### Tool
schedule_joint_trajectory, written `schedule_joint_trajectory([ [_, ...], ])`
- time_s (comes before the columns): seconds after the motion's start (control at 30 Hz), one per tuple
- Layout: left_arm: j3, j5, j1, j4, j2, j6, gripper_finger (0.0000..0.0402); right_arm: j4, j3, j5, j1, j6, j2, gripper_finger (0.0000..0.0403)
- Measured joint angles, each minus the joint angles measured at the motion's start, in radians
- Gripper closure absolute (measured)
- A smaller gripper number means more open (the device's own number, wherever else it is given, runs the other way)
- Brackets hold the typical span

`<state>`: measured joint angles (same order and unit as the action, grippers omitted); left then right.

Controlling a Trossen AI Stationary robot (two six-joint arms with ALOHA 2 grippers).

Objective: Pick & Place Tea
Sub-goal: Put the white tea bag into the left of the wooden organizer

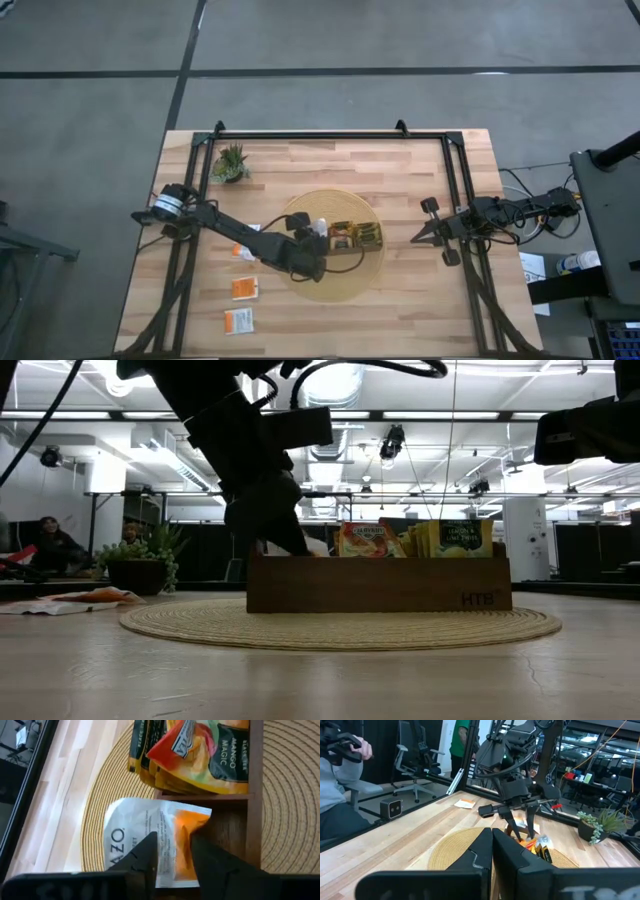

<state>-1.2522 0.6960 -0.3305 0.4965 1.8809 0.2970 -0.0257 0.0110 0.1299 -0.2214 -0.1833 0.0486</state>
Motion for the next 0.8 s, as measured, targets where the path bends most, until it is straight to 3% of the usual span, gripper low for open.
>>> schedule_joint_trajectory([
  [0.33,-0.016,-0.009,0.000,0.009,0.000,-0.002,0.0253,0.000,0.000,0.000,0.000,0.000,0.000,0.0394],
  [0.53,-0.057,-0.107,0.000,0.017,-0.001,0.012,0.0256,0.000,0.000,0.000,0.000,0.000,0.000,0.0394],
  [0.67,-0.056,-0.132,0.000,0.022,-0.001,-0.008,0.0291,0.000,0.000,0.000,0.000,0.000,0.000,0.0394],
  [0.8,-0.059,-0.133,-0.002,0.027,-0.002,-0.008,0.0366,0.000,0.000,0.000,0.000,0.000,0.000,0.0394],
])
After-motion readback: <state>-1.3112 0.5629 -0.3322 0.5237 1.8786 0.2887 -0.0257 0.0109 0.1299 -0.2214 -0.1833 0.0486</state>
